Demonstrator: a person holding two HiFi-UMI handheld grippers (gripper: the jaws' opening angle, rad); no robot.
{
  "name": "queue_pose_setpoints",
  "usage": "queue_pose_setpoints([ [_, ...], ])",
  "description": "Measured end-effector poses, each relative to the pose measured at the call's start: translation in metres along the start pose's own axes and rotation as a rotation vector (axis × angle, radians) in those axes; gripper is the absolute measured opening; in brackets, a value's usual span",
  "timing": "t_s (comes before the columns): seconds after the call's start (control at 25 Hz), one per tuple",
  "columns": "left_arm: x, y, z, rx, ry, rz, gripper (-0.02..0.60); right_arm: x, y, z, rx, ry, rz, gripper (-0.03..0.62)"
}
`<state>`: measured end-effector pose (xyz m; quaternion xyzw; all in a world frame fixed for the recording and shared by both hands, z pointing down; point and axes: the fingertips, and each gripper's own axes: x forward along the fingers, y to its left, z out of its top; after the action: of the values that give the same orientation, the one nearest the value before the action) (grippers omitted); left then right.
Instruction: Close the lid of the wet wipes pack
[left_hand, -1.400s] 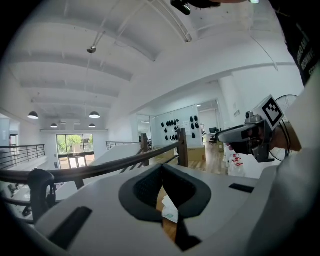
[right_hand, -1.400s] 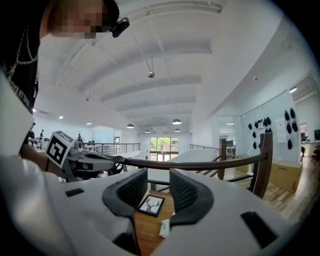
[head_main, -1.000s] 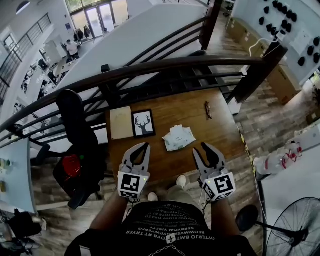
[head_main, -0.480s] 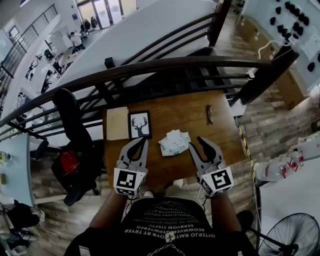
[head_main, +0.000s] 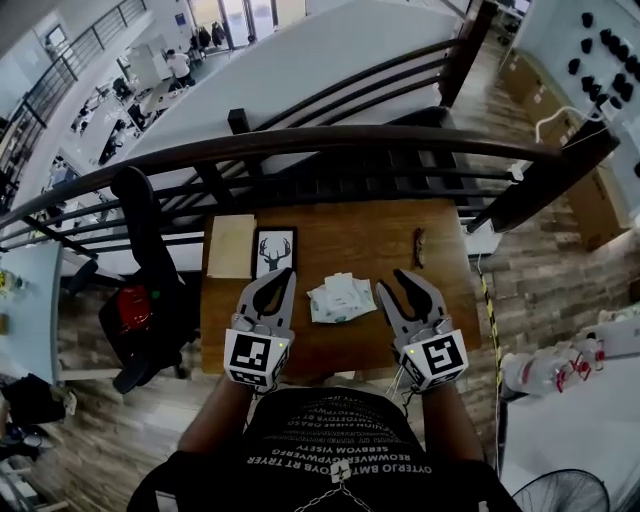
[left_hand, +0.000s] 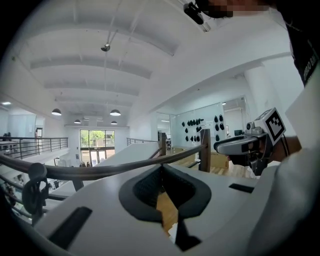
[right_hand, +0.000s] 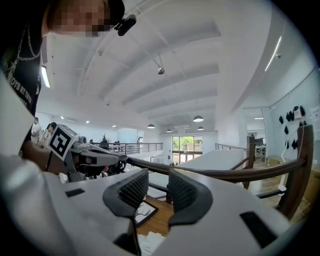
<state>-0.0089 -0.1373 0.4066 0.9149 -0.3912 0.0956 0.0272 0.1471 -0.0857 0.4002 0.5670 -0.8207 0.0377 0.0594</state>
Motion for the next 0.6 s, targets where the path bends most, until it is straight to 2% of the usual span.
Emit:
queue_pose_setpoints([
  [0.4,0.016,-0.021,-0.028,-0.034,0.070,0.077,0.028,0.012,-0.037,-0.026,0.009,0.055,0.071,0.116],
  [0.52,0.011,-0.017,-0.032,-0.026,0.087,0.100,0.028,0.020,-0.036,-0.035,0.013,0.066,0.086,0.093],
  [0.6,0.009,-0.014,-0.034,-0.023,0.089,0.114,0.027,0.025,-0.036,-0.041,-0.002,0.084,0.088,0.053],
])
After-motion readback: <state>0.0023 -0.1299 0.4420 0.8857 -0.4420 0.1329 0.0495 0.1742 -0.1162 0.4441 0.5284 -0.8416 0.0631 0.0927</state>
